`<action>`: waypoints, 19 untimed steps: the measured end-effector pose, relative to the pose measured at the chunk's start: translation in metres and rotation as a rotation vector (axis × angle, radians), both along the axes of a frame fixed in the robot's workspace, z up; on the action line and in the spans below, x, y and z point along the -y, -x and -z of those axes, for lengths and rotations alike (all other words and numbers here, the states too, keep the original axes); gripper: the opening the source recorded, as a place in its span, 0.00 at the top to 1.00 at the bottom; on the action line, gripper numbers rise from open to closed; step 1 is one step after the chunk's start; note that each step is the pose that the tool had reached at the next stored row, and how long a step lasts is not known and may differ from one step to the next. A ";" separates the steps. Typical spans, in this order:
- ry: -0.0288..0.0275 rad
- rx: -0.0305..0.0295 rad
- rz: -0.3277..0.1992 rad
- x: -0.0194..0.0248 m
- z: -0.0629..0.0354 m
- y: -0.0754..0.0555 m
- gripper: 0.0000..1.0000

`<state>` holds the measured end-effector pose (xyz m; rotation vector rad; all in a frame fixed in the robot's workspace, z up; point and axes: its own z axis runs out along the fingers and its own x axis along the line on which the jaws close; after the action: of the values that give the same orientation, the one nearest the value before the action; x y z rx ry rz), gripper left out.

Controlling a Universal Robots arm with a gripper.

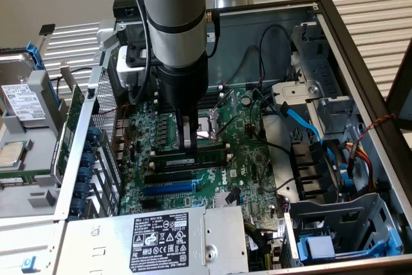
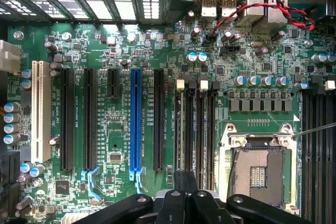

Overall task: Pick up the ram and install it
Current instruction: 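Press down the ram until it locks into place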

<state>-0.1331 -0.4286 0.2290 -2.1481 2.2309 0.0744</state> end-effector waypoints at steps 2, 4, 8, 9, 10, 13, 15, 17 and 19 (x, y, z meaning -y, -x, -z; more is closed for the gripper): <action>0.0000 0.0000 0.000 0.0000 0.0006 0.000 0.89; -0.0007 0.0003 0.000 -0.0001 0.0014 0.000 0.89; -0.0002 0.0002 0.000 0.0000 0.0022 0.000 0.89; -0.0001 0.0001 0.000 0.0000 0.0024 0.001 0.89; -0.0001 0.0001 0.000 0.0000 0.0025 0.001 0.89; -0.0003 -0.0001 0.000 0.0000 0.0026 0.001 0.89; -0.0012 0.0001 0.000 -0.0001 0.0016 0.001 0.89; -0.0012 0.0002 0.000 -0.0002 -0.0018 0.001 0.89; -0.0007 -0.0001 0.000 -0.0001 -0.0074 0.001 0.89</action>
<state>-0.1340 -0.4285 0.2365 -2.1478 2.2307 0.0753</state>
